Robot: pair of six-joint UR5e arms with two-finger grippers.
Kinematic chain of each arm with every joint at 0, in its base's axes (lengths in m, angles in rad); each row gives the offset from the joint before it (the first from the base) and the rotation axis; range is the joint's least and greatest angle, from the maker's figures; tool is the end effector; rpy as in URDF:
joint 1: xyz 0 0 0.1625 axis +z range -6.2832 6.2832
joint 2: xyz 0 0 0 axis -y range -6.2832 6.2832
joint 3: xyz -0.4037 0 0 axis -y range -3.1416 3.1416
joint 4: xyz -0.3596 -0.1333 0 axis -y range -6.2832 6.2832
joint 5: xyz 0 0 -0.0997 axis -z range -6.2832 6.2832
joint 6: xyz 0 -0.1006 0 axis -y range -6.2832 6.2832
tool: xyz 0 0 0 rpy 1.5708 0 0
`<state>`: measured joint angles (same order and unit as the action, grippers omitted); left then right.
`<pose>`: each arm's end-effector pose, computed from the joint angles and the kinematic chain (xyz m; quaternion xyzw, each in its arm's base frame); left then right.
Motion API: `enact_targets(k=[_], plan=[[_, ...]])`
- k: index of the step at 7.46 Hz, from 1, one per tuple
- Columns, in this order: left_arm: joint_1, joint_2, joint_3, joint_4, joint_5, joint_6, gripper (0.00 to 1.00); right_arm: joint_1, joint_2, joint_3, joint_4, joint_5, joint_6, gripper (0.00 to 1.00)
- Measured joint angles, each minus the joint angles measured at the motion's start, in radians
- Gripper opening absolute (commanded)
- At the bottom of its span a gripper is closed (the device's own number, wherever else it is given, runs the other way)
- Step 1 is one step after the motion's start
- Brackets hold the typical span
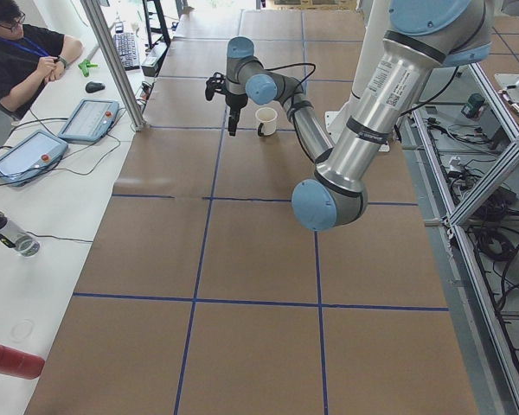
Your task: Flip mug
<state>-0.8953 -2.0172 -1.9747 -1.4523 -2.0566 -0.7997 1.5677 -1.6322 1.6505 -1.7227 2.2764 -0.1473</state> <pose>0.2735 -0.4794 0.2560 0.1060 0.3998 0.0296 0.9100 0.0668 -0.4236 0.6480 -0.0376 -0.3484 -0.0473 0.9354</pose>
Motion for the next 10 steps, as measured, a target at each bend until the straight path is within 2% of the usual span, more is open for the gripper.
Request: enact_targets(k=[2, 4, 6, 8, 10], plan=[[-0.174, 0.173, -0.002, -0.001, -0.024, 0.338, 1.0, 0.0, 0.0, 0.0, 0.0, 0.0, 0.0, 1.0], [-0.341, 0.325, 0.022, -0.015, -0.104, 0.644, 1.0, 0.0, 0.0, 0.0, 0.0, 0.0, 0.0, 1.0], [-0.511, 0.455, 0.111, -0.082, -0.151, 0.89, 1.0, 0.0, 0.0, 0.0, 0.0, 0.0, 0.0, 1.0], [-0.627, 0.533, 0.215, -0.174, -0.186, 0.955, 1.0, 0.0, 0.0, 0.0, 0.0, 0.0, 0.0, 1.0], [-0.653, 0.57, 0.245, -0.204, -0.241, 0.959, 1.0, 0.0, 0.0, 0.0, 0.0, 0.0, 0.0, 1.0]])
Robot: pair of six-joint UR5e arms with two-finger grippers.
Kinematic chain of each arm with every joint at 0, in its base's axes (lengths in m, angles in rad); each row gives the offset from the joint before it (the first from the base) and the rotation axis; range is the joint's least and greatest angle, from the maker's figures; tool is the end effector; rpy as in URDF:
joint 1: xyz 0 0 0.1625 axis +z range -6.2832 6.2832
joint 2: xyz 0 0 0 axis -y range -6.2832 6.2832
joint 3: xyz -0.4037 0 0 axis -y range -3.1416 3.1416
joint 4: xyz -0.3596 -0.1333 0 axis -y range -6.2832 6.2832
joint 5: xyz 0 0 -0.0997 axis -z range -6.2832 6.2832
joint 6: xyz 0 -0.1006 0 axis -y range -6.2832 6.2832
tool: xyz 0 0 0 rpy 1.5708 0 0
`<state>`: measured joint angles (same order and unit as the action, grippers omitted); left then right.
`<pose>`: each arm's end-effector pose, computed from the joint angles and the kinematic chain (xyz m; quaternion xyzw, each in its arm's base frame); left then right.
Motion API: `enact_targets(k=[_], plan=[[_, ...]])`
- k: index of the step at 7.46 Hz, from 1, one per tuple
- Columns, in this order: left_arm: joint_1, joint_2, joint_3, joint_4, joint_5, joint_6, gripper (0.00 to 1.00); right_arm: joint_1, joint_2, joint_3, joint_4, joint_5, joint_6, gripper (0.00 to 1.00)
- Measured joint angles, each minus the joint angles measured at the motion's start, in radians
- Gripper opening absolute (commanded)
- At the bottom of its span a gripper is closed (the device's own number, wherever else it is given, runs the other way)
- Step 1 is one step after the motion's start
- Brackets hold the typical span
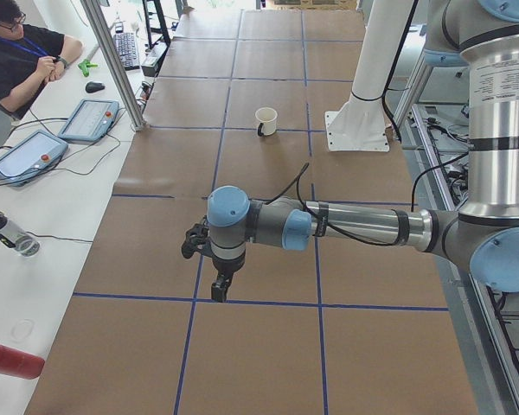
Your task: Flip mug
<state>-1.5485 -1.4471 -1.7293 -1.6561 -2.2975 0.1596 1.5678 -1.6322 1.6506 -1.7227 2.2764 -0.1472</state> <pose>-0.0571 -0.4189 0.6133 0.0803 0.3501 0.1060 0.9272 0.0668 -0.4236 0.6480 -0.0376 -0.3484 -0.0473 0.9354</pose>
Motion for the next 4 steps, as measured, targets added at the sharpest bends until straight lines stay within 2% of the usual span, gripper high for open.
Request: enact_targets(k=[4], plan=[[-0.002, 0.009, -0.007, -0.004, -0.013, -0.012, 1.0, 0.0, 0.0, 0.0, 0.0, 0.0, 0.0, 1.0]])
